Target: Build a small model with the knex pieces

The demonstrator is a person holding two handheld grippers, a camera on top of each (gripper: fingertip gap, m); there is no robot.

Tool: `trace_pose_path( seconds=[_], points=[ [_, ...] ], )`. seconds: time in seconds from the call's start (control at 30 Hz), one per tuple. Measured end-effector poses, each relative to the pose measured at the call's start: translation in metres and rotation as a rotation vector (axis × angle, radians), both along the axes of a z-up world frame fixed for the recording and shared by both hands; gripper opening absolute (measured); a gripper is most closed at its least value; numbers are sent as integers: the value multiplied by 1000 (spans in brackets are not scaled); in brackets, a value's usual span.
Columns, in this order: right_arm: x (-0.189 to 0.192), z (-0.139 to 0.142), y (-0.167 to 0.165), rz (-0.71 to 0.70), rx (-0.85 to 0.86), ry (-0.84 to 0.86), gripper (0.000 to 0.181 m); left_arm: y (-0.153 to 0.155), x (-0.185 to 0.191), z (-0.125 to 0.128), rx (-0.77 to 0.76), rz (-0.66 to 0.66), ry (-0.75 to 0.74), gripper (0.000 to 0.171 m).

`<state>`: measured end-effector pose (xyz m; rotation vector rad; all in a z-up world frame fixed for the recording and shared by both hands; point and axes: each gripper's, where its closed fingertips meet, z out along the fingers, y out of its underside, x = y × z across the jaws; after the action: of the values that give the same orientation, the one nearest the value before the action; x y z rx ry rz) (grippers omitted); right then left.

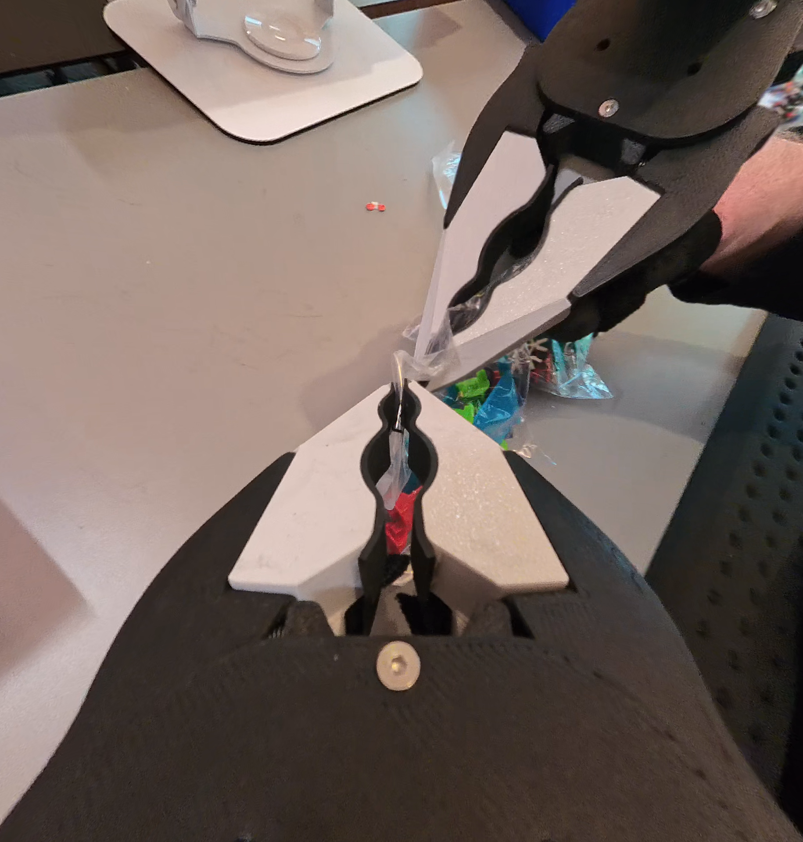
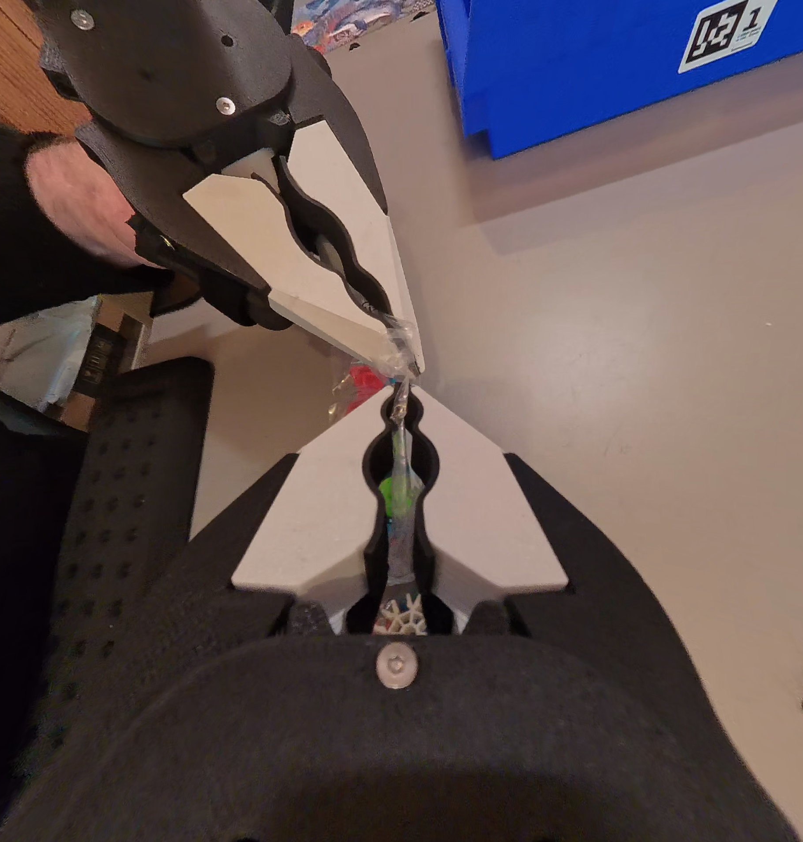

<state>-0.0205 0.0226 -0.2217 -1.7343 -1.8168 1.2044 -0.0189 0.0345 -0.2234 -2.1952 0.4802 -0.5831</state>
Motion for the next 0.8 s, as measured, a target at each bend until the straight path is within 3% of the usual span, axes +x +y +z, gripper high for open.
trace_pose_path(
  seconds=[0.33, 0.8],
  points=[
    [-12, -15, 13, -98, 75, -33, 0, 28, -17, -20, -5, 231, 60, 0],
    [-24, -30, 6, -6, 194, -59, 0, 53, -35, -42, -21, 339, 118, 0]
  ],
)
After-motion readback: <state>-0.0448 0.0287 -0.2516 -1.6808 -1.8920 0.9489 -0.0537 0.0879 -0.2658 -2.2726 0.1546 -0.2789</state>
